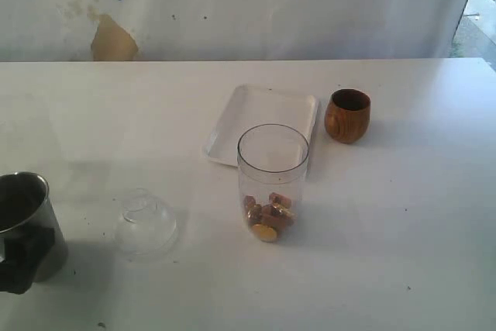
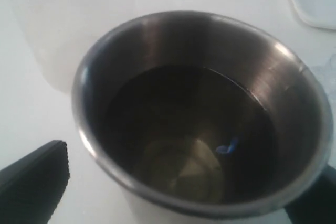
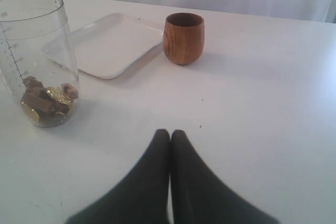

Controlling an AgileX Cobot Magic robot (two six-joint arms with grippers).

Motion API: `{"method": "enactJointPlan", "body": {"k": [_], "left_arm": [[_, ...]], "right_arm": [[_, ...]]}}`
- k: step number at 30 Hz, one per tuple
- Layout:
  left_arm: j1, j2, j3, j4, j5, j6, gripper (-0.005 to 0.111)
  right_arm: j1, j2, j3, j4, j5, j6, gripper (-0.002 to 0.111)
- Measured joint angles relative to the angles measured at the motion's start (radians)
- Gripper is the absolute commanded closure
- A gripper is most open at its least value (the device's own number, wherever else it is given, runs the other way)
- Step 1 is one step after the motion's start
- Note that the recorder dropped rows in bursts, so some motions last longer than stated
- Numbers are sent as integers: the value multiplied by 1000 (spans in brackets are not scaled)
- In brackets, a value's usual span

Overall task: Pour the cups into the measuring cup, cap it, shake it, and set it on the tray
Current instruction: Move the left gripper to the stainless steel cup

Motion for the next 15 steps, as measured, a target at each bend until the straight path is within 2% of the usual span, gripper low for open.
{"method": "enactJointPlan", "body": {"k": [15], "left_arm": [[0,192,4,-35,-126,31,2]], "right_arm": [[0,0,0,2,0,0,108]]}}
